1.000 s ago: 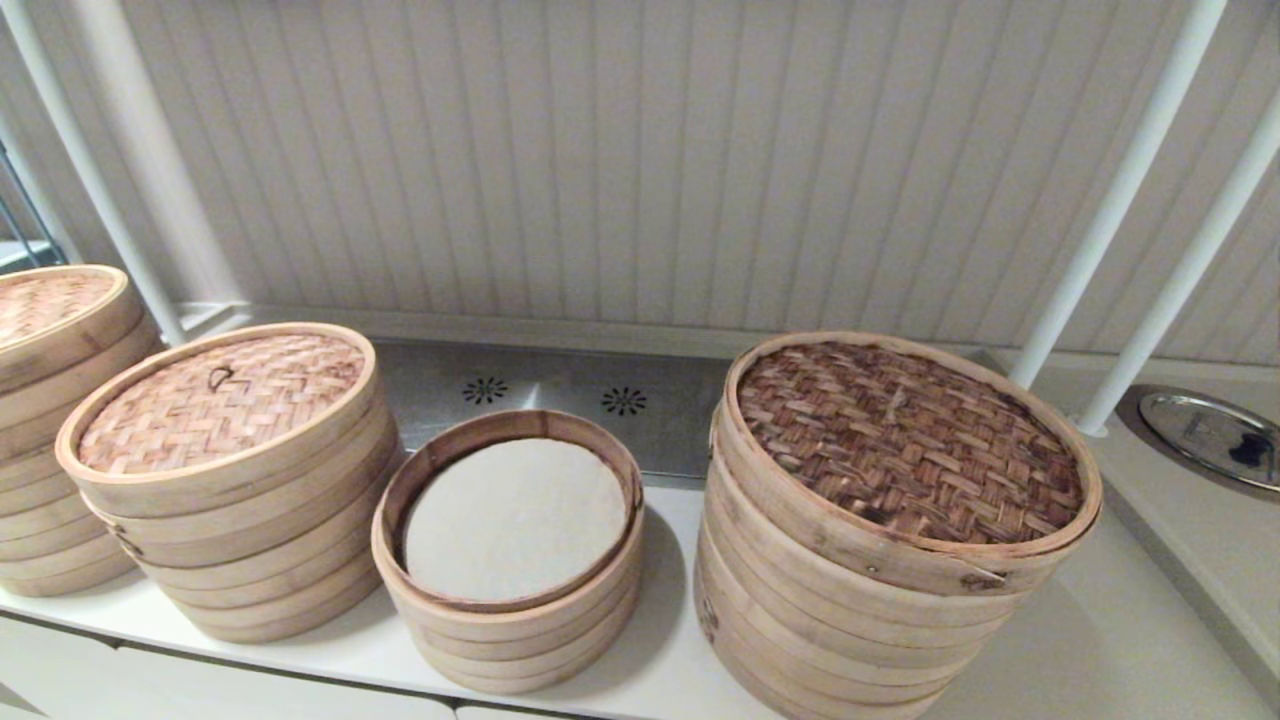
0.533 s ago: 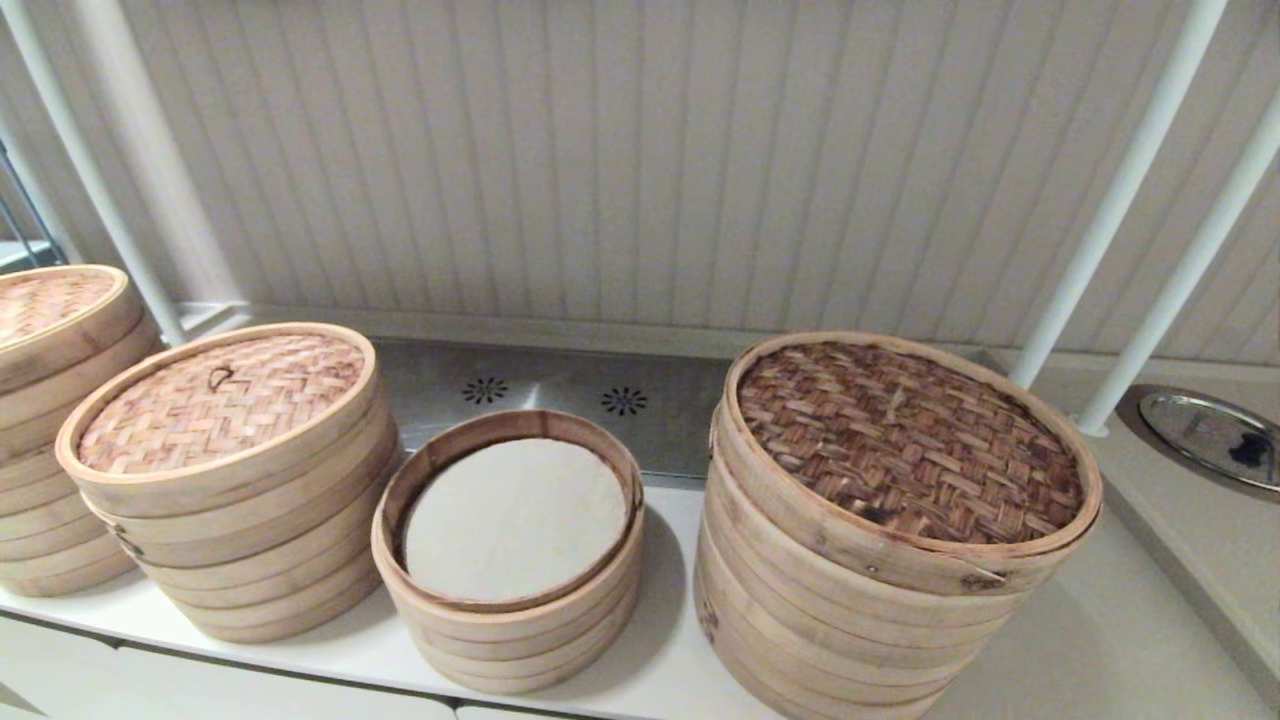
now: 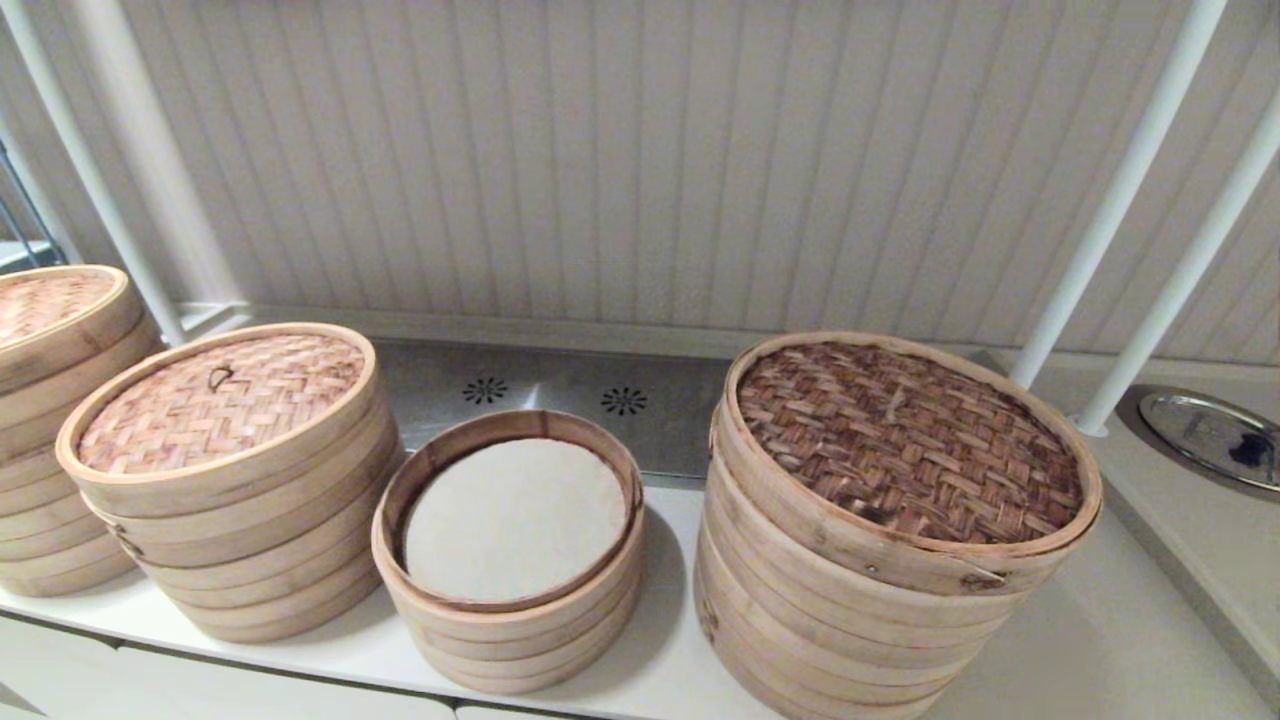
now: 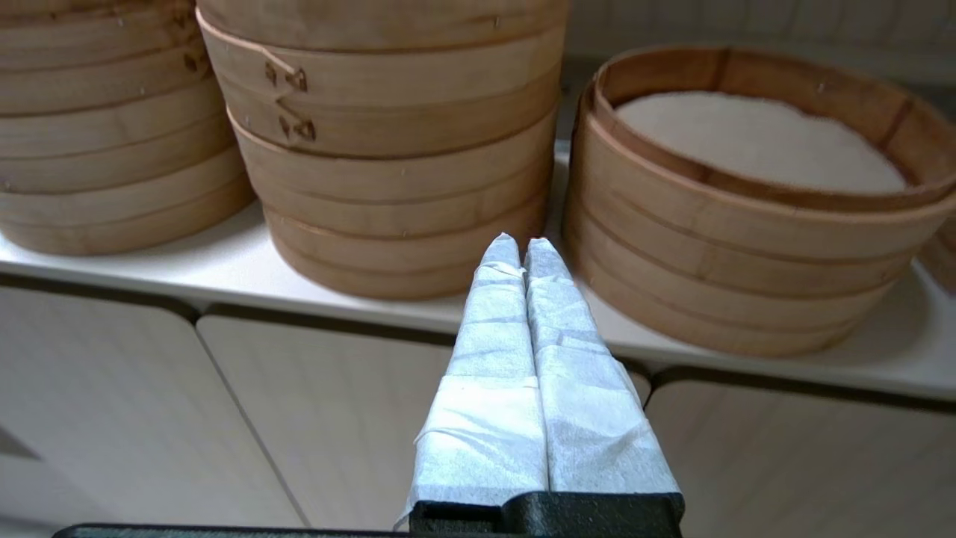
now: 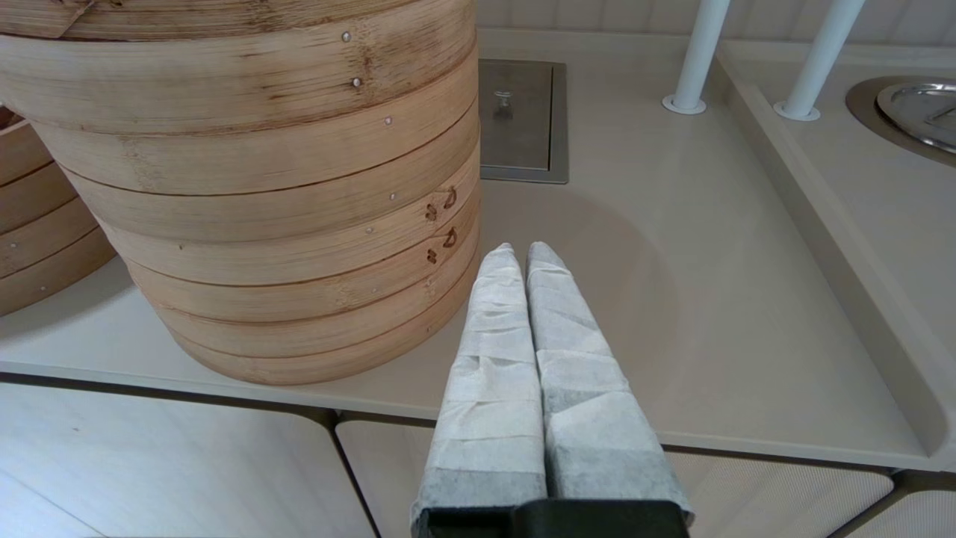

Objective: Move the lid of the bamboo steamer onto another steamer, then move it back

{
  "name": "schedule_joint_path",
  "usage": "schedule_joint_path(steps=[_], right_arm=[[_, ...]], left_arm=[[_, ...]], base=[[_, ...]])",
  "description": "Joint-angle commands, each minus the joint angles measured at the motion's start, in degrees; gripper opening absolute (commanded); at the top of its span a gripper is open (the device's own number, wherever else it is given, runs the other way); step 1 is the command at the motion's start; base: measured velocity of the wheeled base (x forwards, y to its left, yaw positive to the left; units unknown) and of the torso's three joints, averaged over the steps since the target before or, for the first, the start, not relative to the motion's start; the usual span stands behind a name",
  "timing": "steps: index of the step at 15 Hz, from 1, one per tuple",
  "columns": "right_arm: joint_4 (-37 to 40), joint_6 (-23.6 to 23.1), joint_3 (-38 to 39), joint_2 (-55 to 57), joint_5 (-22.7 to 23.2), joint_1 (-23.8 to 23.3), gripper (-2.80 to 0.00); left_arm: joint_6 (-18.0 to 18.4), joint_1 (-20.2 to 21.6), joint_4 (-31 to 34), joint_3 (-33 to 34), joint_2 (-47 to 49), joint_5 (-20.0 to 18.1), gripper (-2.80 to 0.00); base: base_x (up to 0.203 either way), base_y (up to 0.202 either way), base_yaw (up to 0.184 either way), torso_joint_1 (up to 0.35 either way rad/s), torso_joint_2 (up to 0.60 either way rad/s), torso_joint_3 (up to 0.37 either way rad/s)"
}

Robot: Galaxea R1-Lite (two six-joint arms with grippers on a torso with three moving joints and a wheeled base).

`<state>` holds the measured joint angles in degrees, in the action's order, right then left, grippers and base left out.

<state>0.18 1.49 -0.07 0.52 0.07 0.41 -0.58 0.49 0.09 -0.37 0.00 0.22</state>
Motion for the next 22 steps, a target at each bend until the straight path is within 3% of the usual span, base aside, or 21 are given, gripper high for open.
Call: schedule_joint_path(steps=[1, 22], right_arm=[[0.0, 0.1, 0.0, 0.0, 0.0, 0.0, -2.80], [0.0, 0.0, 0.0, 0.1, 0.0, 0.0, -2.80]], left_arm=[[-0.1, 0.0, -0.5, 0.5, 0.0, 0.1, -2.80], [0.1, 0.0, -0.5, 0.4, 0.0, 0.1, -2.80]], base=[[0.000, 0.000, 0.000, 0.000, 0.00, 0.000], [0.000, 0.000, 0.000, 0.000, 0.00, 0.000]])
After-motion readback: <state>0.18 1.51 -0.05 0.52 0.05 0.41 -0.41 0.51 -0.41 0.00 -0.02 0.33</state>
